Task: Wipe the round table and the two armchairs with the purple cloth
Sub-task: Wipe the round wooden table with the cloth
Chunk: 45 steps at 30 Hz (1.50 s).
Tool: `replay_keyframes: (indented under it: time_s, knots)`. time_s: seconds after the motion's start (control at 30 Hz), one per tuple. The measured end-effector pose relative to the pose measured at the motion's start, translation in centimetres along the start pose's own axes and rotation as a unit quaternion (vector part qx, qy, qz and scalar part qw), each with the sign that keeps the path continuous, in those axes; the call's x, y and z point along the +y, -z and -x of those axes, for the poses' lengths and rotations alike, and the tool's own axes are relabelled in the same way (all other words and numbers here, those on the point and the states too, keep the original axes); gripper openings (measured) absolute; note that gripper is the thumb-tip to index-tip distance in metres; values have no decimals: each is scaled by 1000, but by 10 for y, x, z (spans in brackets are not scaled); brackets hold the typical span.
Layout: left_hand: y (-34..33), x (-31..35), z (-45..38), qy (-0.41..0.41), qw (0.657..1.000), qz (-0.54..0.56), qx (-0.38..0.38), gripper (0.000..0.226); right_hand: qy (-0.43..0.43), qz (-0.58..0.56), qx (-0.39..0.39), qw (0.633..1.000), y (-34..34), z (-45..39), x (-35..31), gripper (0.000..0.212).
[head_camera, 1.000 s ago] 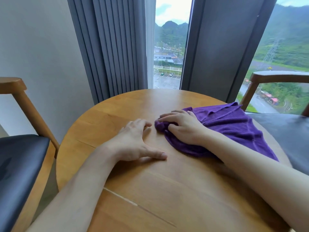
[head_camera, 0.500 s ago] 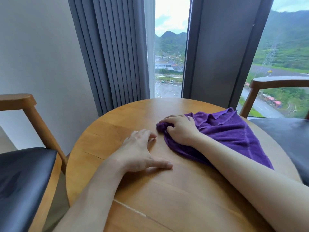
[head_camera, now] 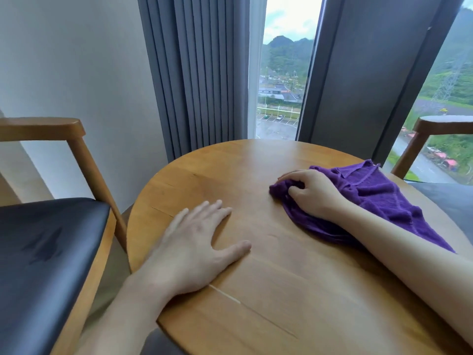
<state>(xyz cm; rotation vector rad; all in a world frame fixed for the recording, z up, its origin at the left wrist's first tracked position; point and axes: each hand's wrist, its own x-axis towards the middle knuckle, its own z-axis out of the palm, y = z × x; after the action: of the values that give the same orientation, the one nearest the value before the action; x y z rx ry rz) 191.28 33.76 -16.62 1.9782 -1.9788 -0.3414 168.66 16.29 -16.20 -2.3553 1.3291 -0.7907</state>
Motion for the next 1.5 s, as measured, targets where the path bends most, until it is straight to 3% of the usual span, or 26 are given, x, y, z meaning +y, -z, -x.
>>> replay_keyframes:
  time_s: [0.1,0.2,0.33,0.53,0.67,0.9,0.97,1.1,1.2,1.4,1.5]
  knots:
    - [-4,4,6,-2,997,-3,76,81,-30,55,-5,998,-22,-14,-29,33]
    - [-3,6,7,-3,995,20,96,80,47,76,-46,995,-42,-4,-55,35]
    - [-4,1,12,0,994,33,102,83,132,-14,-103,986,-14,29,-40,42]
    - [-4,3,11,-7,994,31,104,81,66,3,-29,997,-7,3,-20,39]
    - [-3,3,11,-6,994,32,101,84,36,59,-44,997,-33,-23,-45,44]
    - [-4,1,11,8,993,53,101,91,199,-2,-118,973,-20,36,-48,48]
    - [-5,3,10,10,993,41,108,88,202,-36,-110,973,-5,40,-35,48]
    - [-7,7,12,9,977,-22,210,62,106,-42,-45,992,-10,6,-31,46]
    - [-4,8,13,40,954,13,298,39,74,3,-36,997,-37,-19,-57,42]
    - [1,-2,12,101,944,123,289,39,148,57,-106,982,-67,-3,-105,44]
    - [1,-4,11,110,948,154,255,39,178,-5,-187,966,-45,8,-105,45]
